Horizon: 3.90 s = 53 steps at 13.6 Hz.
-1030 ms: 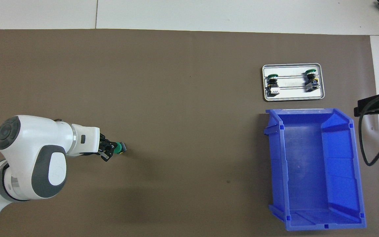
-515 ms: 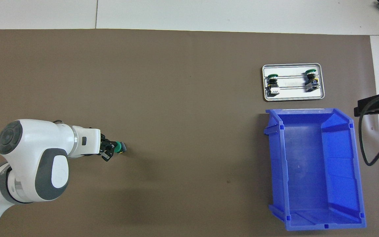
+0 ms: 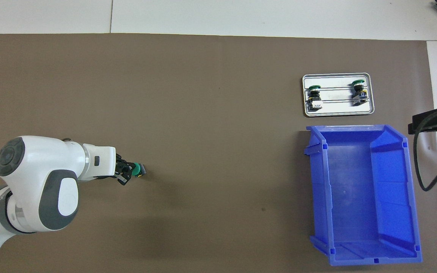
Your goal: Place and press button with both arms
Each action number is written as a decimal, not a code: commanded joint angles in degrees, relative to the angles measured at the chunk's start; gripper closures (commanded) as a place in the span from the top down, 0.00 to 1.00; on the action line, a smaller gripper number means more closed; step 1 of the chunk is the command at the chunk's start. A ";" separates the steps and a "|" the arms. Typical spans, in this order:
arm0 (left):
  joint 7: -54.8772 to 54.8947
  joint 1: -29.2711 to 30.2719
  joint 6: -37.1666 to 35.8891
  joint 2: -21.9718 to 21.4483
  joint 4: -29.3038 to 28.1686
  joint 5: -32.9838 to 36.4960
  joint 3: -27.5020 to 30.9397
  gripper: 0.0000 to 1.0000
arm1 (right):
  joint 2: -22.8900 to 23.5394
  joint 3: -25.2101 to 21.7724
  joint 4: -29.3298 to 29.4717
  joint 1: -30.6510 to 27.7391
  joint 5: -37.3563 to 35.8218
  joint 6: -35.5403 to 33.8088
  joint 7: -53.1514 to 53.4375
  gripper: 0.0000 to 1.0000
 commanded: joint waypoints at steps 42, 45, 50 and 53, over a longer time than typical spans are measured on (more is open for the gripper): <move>-44.54 8.80 -42.24 0.72 40.58 24.49 1.22 1.00 | 41.16 1.55 15.62 51.69 -2.15 46.43 58.56 1.00; -44.28 8.98 -43.56 2.21 43.83 25.18 1.31 1.00 | 41.51 1.55 15.36 53.00 -3.39 49.86 57.86 1.00; -44.46 8.81 -43.92 2.04 43.40 26.24 1.22 1.00 | 42.21 1.99 11.76 54.50 -5.50 53.11 55.31 1.00; -44.72 8.89 -42.60 1.78 42.78 26.77 1.22 1.00 | 42.30 1.90 11.76 54.15 -5.85 51.98 52.95 1.00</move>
